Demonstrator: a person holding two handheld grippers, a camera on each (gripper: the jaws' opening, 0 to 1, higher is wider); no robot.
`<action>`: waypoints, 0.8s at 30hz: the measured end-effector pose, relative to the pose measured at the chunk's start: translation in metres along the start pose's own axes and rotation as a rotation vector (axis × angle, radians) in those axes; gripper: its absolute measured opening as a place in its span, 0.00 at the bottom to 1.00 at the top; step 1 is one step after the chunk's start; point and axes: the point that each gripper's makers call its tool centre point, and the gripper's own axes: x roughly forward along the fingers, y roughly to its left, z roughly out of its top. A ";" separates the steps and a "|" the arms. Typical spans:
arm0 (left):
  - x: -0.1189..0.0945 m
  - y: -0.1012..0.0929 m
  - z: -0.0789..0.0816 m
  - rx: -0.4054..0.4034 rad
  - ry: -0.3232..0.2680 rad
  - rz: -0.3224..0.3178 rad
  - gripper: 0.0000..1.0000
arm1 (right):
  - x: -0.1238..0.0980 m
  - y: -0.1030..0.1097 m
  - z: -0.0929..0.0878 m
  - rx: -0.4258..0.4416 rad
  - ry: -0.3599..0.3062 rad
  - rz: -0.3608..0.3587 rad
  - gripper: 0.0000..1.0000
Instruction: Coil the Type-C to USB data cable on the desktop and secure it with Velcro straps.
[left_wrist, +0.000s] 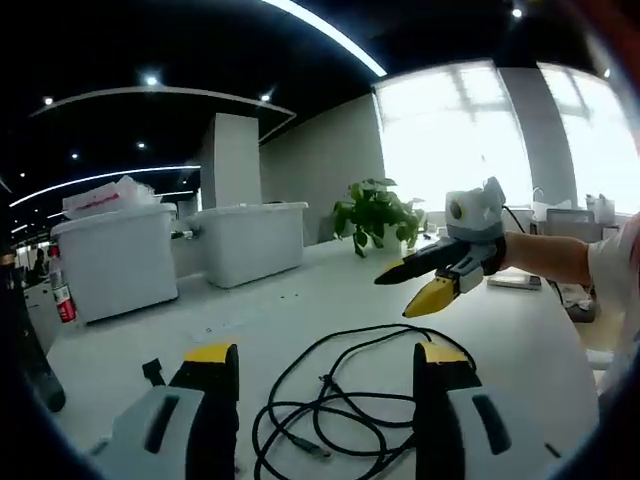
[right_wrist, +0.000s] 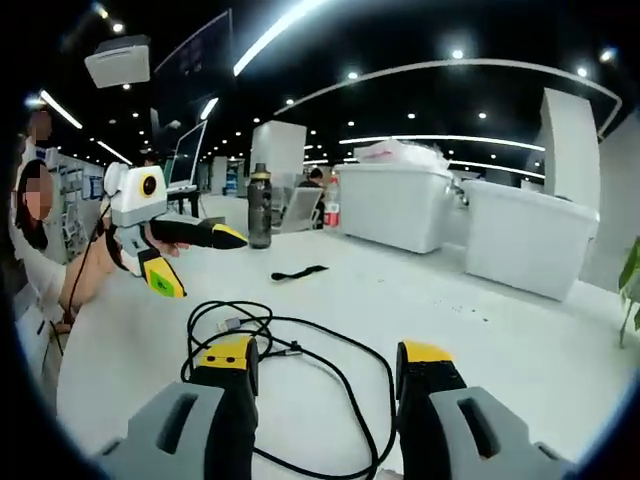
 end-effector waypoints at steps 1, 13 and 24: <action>-0.001 0.001 -0.002 0.001 0.004 0.001 0.72 | 0.002 0.000 -0.002 -0.009 0.011 0.000 0.55; -0.010 0.012 -0.036 -0.020 0.094 -0.005 0.73 | 0.033 -0.002 -0.009 -0.029 0.063 -0.013 0.56; -0.021 0.041 -0.043 -0.068 0.080 0.072 0.69 | 0.041 -0.013 -0.012 -0.004 0.109 -0.006 0.55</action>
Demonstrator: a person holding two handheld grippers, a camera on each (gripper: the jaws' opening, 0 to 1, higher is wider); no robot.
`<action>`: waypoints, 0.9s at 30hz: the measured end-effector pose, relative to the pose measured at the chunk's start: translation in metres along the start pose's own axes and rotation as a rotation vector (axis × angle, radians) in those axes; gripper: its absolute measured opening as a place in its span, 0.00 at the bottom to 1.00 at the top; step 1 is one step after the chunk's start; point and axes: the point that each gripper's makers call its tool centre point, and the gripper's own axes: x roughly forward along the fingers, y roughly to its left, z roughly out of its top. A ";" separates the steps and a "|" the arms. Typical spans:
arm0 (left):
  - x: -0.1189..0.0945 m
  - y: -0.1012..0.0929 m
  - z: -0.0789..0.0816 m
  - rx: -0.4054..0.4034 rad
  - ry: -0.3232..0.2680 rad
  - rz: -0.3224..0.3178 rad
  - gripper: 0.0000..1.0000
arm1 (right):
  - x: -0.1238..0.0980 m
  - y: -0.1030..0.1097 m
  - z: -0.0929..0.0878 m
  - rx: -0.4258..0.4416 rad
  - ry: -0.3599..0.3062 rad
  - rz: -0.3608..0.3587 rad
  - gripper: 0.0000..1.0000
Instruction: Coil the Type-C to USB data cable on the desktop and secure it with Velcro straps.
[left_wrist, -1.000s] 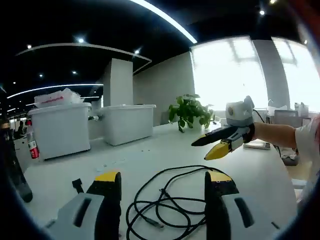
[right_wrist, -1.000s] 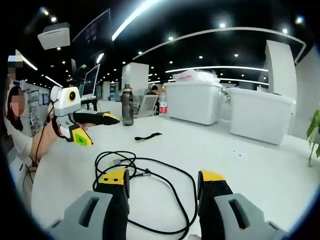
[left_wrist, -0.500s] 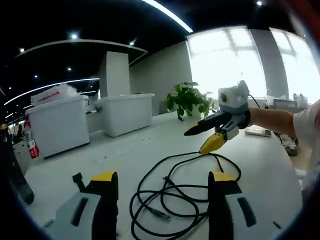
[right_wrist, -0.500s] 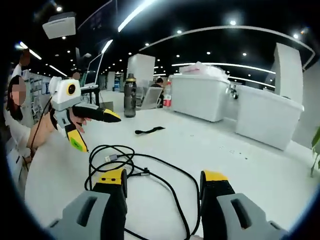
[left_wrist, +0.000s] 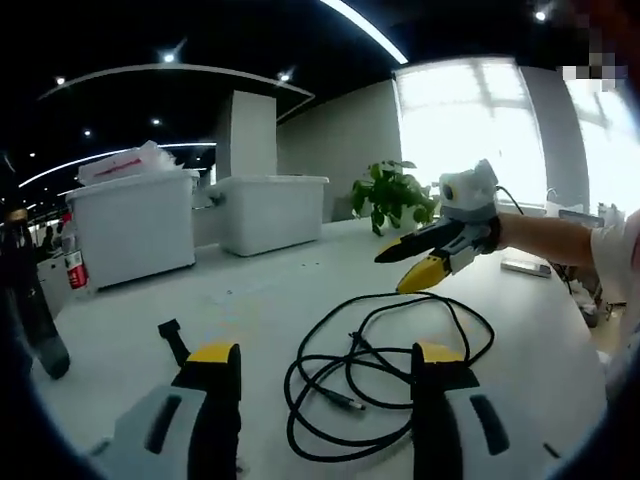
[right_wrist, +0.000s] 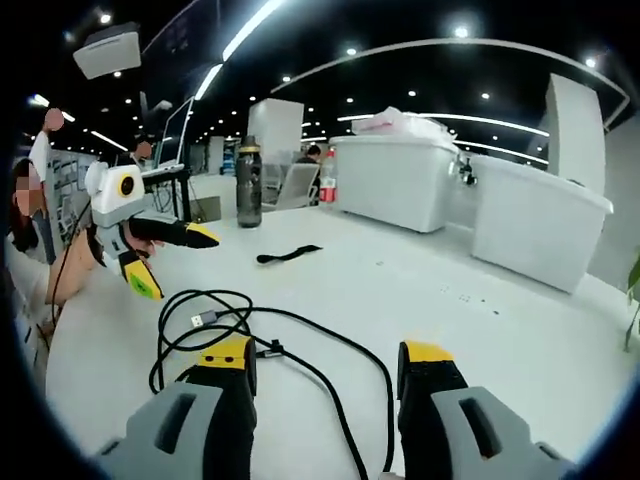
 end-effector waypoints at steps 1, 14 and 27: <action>0.000 0.004 -0.001 -0.001 0.002 0.010 0.69 | -0.001 0.000 0.000 -0.004 0.002 0.002 0.55; 0.003 0.019 -0.012 -0.088 -0.004 0.034 0.58 | 0.028 0.023 -0.018 -0.059 0.129 0.117 0.57; 0.010 0.007 -0.048 0.024 0.156 -0.005 0.61 | 0.059 0.044 -0.025 -0.164 0.232 0.211 0.59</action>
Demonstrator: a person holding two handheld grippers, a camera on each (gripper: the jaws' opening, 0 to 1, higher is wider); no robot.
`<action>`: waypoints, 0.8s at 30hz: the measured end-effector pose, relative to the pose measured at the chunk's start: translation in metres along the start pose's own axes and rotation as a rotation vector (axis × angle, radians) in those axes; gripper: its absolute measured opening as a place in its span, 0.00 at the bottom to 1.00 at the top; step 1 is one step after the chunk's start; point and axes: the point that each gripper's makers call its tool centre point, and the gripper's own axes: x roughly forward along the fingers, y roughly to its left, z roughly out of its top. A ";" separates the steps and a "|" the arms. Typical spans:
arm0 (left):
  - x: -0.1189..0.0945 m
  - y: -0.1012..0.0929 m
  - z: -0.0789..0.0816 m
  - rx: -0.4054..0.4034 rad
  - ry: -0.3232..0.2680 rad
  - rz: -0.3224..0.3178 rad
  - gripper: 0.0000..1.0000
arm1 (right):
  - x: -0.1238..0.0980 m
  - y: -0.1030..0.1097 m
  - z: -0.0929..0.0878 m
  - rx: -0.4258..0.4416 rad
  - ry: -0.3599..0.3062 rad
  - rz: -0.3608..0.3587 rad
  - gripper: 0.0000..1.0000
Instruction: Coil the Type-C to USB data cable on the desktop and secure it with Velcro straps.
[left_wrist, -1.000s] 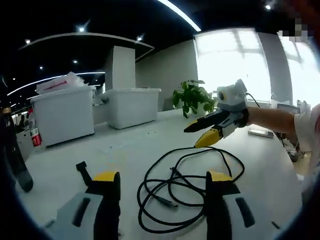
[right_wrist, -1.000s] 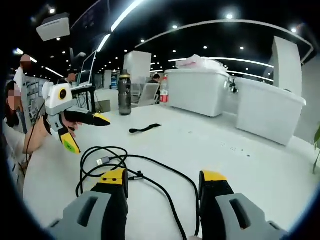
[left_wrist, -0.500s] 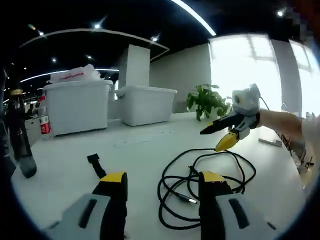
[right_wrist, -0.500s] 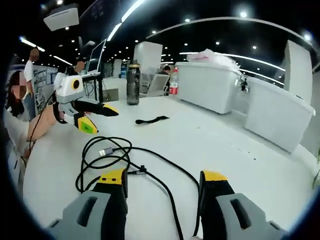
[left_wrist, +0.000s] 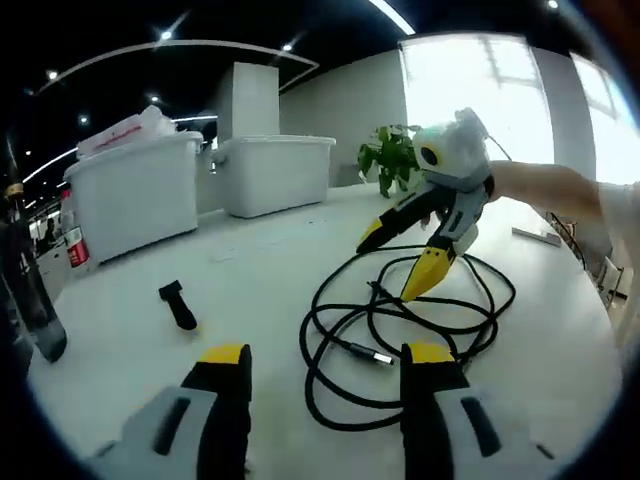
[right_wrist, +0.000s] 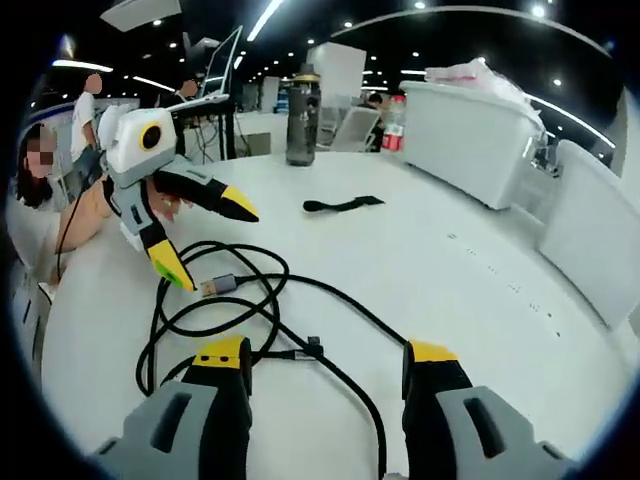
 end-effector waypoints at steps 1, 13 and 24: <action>0.000 0.001 -0.001 0.000 0.005 0.002 0.60 | -0.003 -0.001 0.004 0.005 -0.014 -0.004 0.58; 0.005 -0.008 -0.008 -0.061 0.041 0.011 0.29 | -0.001 0.027 0.028 -0.044 -0.070 0.032 0.57; 0.000 -0.003 -0.004 0.000 0.058 0.026 0.18 | 0.022 0.040 0.049 -0.244 -0.023 0.082 0.46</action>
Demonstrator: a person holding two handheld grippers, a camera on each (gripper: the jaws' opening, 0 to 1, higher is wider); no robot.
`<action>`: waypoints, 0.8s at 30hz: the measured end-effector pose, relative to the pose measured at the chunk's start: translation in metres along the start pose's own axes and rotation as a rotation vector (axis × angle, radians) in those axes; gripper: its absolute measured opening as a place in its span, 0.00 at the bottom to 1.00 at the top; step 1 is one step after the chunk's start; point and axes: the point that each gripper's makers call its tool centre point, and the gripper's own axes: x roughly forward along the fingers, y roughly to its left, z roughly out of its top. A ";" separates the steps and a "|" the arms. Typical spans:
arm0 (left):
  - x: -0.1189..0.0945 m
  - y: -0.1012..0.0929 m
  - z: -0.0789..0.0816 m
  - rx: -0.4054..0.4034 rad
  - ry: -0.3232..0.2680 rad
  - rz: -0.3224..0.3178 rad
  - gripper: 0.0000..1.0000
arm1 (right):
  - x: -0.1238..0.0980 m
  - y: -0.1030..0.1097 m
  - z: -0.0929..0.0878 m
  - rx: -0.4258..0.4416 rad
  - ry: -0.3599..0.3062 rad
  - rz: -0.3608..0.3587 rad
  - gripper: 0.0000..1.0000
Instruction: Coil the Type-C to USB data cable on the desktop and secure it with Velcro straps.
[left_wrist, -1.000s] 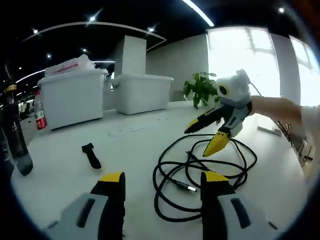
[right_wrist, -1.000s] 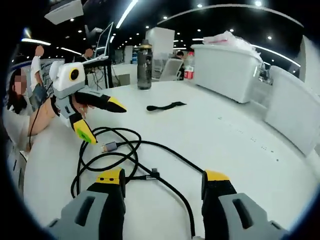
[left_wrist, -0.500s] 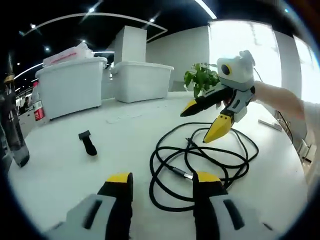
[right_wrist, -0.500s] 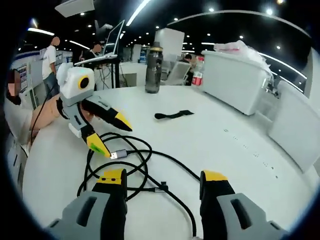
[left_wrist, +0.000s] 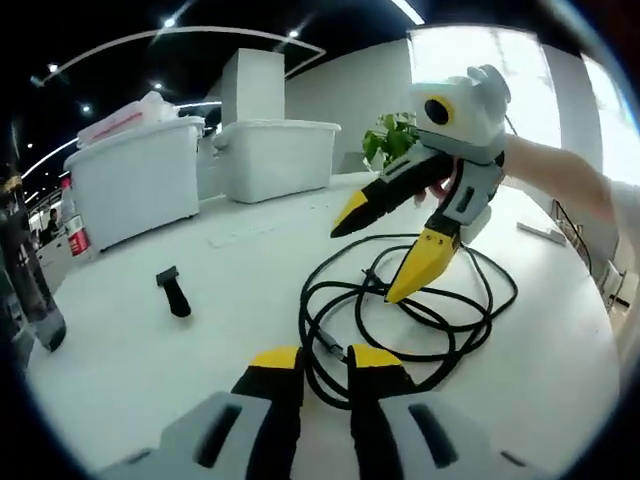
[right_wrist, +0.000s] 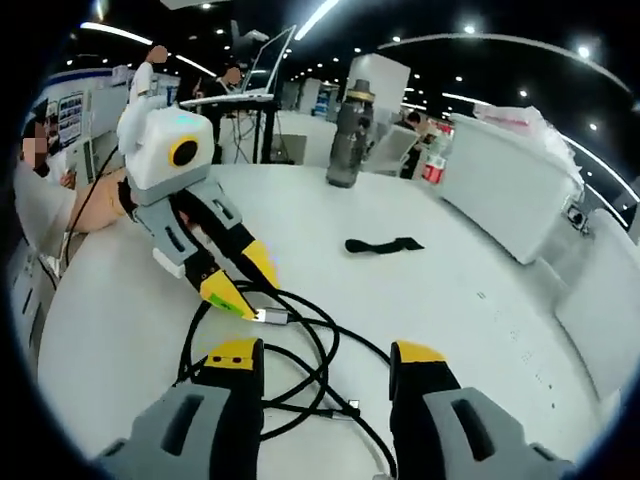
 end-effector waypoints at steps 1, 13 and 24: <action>0.000 0.000 0.000 0.021 0.006 0.003 0.18 | 0.004 0.002 0.001 -0.039 0.014 0.013 0.43; -0.002 -0.009 -0.001 0.058 0.015 0.002 0.09 | 0.047 0.018 -0.003 -0.126 0.097 0.244 0.36; -0.003 -0.004 -0.002 0.036 0.010 -0.005 0.09 | 0.058 0.026 -0.001 -0.155 0.180 0.444 0.31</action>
